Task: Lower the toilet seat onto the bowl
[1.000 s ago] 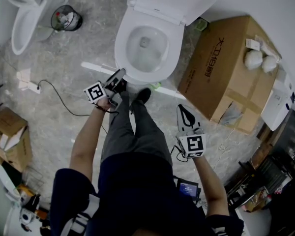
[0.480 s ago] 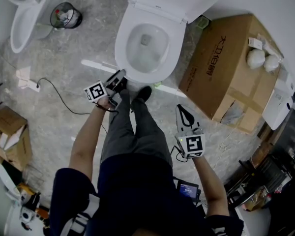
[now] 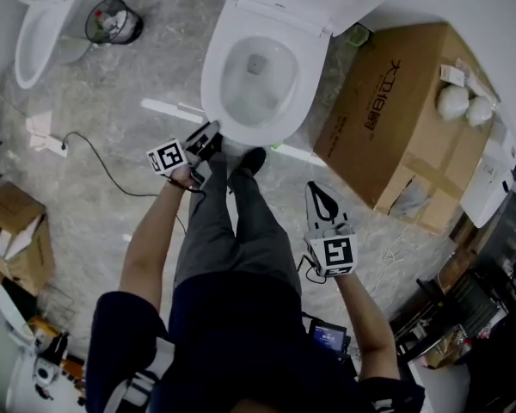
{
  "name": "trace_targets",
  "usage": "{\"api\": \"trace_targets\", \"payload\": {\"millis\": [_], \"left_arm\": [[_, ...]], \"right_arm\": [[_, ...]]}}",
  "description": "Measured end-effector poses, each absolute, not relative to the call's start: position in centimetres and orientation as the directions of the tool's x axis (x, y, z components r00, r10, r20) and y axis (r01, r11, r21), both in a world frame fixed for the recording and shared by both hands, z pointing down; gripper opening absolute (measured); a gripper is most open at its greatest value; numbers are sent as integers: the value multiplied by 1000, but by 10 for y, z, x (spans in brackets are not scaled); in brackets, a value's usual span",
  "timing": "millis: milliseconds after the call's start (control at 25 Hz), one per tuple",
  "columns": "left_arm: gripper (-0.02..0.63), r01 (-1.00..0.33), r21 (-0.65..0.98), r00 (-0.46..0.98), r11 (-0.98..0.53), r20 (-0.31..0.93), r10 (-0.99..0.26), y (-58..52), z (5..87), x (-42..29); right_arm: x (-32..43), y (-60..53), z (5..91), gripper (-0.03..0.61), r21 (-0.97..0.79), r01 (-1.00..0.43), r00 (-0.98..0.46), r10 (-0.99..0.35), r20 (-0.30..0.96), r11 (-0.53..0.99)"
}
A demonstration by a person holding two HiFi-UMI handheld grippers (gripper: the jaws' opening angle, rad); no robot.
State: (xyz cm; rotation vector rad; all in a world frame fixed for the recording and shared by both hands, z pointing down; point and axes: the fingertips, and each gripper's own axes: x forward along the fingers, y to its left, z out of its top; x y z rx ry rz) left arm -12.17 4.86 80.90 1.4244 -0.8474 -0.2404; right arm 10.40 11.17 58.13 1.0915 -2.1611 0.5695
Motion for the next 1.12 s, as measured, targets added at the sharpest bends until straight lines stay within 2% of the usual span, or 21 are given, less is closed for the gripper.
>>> {"api": "trace_targets", "payload": {"millis": [1120], "left_arm": [[130,-357,906,717,227,422,-555,68,903,-126]], "right_arm": [[85,120,625,20,-131,-815,-461,-496,736,564]]}}
